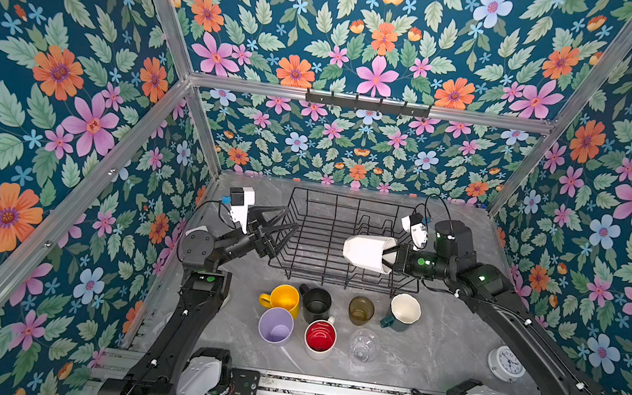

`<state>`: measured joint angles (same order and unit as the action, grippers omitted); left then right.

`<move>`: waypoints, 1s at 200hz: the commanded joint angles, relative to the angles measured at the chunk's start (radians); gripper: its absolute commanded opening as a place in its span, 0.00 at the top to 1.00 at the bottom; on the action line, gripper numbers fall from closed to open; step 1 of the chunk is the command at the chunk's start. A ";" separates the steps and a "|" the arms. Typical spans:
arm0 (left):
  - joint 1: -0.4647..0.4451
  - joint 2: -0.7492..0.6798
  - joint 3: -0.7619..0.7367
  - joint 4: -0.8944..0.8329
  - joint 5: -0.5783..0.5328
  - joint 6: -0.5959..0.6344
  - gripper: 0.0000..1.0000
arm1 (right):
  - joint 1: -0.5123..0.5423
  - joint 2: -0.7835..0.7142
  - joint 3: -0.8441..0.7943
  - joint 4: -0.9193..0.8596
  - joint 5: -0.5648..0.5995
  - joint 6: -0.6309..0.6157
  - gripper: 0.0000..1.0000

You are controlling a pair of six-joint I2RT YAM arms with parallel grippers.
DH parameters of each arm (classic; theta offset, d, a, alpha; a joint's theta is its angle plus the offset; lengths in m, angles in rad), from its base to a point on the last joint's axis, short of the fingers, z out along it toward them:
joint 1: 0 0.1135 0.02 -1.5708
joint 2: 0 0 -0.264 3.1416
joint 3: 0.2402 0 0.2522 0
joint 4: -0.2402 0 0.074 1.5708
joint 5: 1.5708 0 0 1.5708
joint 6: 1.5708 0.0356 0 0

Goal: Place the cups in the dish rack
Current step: 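Carry the mug over the rack toward the left gripper while the left gripper approaches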

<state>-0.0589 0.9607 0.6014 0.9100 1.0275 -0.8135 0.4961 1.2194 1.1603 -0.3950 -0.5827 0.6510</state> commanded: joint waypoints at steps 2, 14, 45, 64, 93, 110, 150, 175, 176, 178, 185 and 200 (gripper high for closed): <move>-0.031 0.011 0.009 0.076 0.050 -0.032 0.03 | 0.000 0.028 0.027 0.184 -0.111 0.014 1.00; -0.053 0.022 0.015 0.075 0.052 -0.028 0.03 | 0.000 0.044 0.043 0.191 -0.120 0.010 1.00; -0.116 0.060 0.021 0.075 0.054 -0.022 0.03 | -0.001 0.064 0.065 0.231 -0.166 0.004 1.00; -0.161 0.082 0.027 0.075 0.052 -0.011 0.03 | 0.000 0.068 0.074 0.238 -0.191 -0.003 1.00; -0.216 0.112 0.044 0.077 0.053 -0.002 0.03 | 0.007 0.059 0.081 0.237 -0.209 -0.031 1.00; -0.235 0.126 0.052 0.082 0.058 -0.003 0.03 | 0.019 0.058 0.091 0.233 -0.216 -0.049 1.00; -0.261 0.144 0.054 0.145 0.080 -0.036 0.02 | 0.073 0.080 0.123 0.218 -0.239 -0.091 1.00; -0.270 0.151 0.055 0.205 0.110 -0.072 0.02 | 0.100 0.099 0.142 0.211 -0.255 -0.110 1.00; -0.270 0.151 0.055 0.205 0.110 -0.072 0.02 | 0.101 0.099 0.143 0.210 -0.255 -0.110 1.00; -0.271 0.151 0.056 0.205 0.112 -0.074 0.02 | 0.103 0.101 0.145 0.210 -0.256 -0.112 1.00; -0.272 0.153 0.057 0.206 0.114 -0.075 0.02 | 0.111 0.106 0.151 0.207 -0.256 -0.119 1.00; -0.280 0.155 0.054 0.220 0.123 -0.084 0.02 | 0.122 0.116 0.163 0.206 -0.258 -0.124 1.00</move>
<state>-0.3313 1.1130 0.6518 1.0626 1.1236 -0.8680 0.6022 1.3285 1.3010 -0.2436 -0.7925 0.5591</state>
